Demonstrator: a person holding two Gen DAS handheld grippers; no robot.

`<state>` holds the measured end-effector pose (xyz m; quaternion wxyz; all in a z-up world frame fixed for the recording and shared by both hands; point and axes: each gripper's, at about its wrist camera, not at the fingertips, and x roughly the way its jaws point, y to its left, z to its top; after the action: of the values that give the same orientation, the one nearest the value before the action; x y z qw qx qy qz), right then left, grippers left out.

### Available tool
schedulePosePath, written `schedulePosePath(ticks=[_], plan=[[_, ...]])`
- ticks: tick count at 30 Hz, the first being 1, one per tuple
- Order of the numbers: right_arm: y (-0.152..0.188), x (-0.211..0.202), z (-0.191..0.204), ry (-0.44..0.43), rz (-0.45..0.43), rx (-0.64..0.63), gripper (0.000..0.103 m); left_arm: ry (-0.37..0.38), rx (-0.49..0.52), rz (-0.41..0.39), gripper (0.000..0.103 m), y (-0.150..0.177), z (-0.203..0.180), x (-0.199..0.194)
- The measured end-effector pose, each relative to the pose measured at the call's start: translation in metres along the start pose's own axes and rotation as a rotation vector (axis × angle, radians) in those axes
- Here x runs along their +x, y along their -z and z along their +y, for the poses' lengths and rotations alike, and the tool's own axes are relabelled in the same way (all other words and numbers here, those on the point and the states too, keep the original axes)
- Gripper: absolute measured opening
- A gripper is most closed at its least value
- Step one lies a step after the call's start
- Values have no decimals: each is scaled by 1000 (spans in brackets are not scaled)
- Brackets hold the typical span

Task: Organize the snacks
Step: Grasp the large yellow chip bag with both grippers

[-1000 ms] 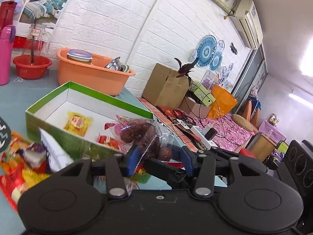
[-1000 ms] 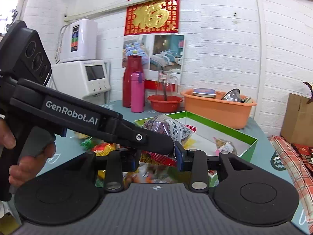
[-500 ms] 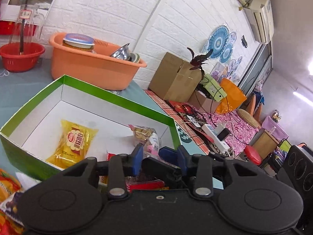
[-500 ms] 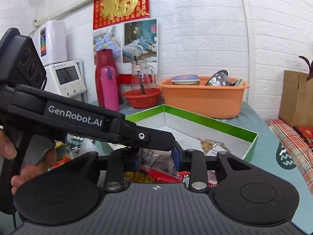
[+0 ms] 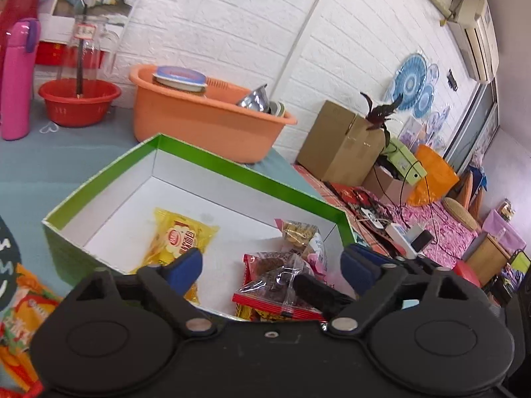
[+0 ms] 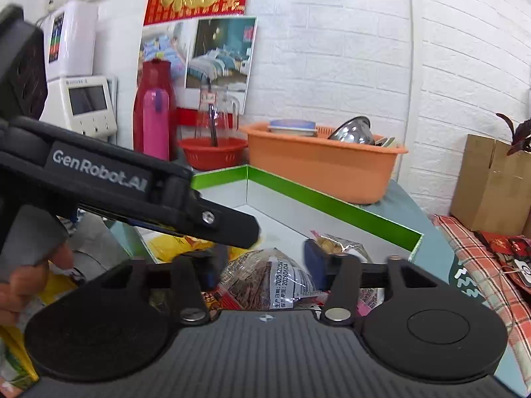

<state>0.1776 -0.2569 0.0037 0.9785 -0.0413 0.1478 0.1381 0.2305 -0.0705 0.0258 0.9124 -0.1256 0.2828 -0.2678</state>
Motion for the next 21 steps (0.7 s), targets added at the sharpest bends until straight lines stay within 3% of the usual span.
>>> schedulePosePath(ticks=[10,21], plan=[[2,-80,6,-36,-48,58,103,-22,-41,-49,103,27,-23,-90],[36,-104,48,-208,77,96,103,-65,-129,-34,103,97,-6,-141]])
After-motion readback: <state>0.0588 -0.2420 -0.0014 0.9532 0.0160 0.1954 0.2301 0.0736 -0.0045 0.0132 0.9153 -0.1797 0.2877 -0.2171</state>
